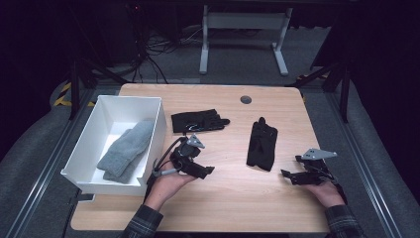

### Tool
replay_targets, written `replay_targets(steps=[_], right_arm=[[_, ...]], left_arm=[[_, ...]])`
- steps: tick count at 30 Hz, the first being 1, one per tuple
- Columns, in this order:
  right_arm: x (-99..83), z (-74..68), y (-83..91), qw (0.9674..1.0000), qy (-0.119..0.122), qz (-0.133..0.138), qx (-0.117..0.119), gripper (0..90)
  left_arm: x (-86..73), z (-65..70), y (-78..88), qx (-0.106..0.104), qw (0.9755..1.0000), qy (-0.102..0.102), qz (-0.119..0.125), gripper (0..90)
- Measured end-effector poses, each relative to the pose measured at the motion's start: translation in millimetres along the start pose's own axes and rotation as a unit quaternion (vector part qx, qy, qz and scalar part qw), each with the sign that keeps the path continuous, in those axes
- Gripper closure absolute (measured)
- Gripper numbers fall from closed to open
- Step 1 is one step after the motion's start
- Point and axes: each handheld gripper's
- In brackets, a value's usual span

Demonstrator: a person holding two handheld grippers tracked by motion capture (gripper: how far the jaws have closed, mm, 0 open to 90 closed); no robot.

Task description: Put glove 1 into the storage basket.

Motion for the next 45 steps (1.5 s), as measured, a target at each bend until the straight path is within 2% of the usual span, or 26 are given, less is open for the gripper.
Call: replay_targets(steps=[5,6,7,8,9,13,14,19,21,22,23,24,27,29,37,45], right_arm=[[-0.1,0.1,0.3,1.0,0.001,0.001,0.001,16.1],[0.0,0.0,0.4,1.0,0.001,0.002,0.002,17.0],[0.0,0.0,0.4,1.0,0.001,0.002,0.002,17.0],[1.3,-0.5,1.5,1.0,-0.003,-0.003,0.0,21.3],[1.3,-0.5,1.5,1.0,-0.003,-0.003,0.0,21.3],[6.1,0.2,3.5,0.9998,-0.011,-0.011,0.014,31.0],[7.6,-0.5,3.9,0.9997,-0.013,-0.012,0.017,34.2],[23.4,-3.9,9.9,0.9995,-0.018,0.013,0.021,62.0],[30.4,-5.7,11.2,0.9992,-0.019,0.023,0.025,73.9],[34.5,-7.1,11.0,0.9991,-0.02,0.026,0.027,79.3],[34.5,-7.1,11.0,0.9991,-0.02,0.026,0.027,79.3],[41.0,-10.8,10.0,0.9989,-0.016,0.032,0.03,88.4],[50.8,-15.3,7.1,0.9987,-0.01,0.036,0.036,90.0],[56.5,-17.1,3.3,0.9984,-0.009,0.037,0.041,90.0],[81.0,-25.1,-23.2,0.9981,0.009,0.033,0.05,90.0],[84.5,-28.0,-50.2,0.9986,0.018,0.008,0.05,90.0]], left_arm=[[-10.8,1.4,-11.8,-0.002,0.9999,-0.01,-0.006,18.5],[-17.2,1.6,-17.4,0.004,0.9998,-0.017,-0.006,18.4],[-17.2,1.6,-17.4,0.004,0.9998,-0.017,-0.006,18.2],[-19.9,1.2,-19.2,0.004,0.9998,-0.02,-0.006,17.7],[-22.8,0.7,-21.2,0.003,0.9998,-0.019,-0.007,17.7],[-33.2,0.4,-28.6,0.012,0.9994,-0.028,-0.018,16.9],[-36.0,0.3,-30.8,0.015,0.999,-0.034,-0.025,16.3],[-42.1,1.2,-34.1,0.022,0.9985,-0.047,-0.019,12.0],[-44.6,1.4,-37.3,0.027,0.9977,-0.06,-0.014,6.9],[-45.4,0.6,-38.5,0.028,0.9977,-0.061,-0.011,3.1],[-45.4,0.6,-38.5,0.028,0.9977,-0.061,-0.011,1.9],[-46.3,0.6,-38.8,0.028,0.9976,-0.062,-0.009,1.0],[-52.4,0.4,-40.2,0.032,0.9976,-0.058,0.021,0.0],[-52.5,0.5,-39.9,0.037,0.9978,-0.052,0.019,0.0],[-52.1,0.4,-39.7,0.037,0.9979,-0.05,0.018,0.0],[-52.2,0.7,-40.1,0.039,0.9978,-0.05,0.019,0.0]])
Point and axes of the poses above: each handheld gripper's, and its own axes: y roughly backward along the jaws, x roughly out of its top, z roughly to its right, and after that the axes turned 5 degrees about -y, right-handed
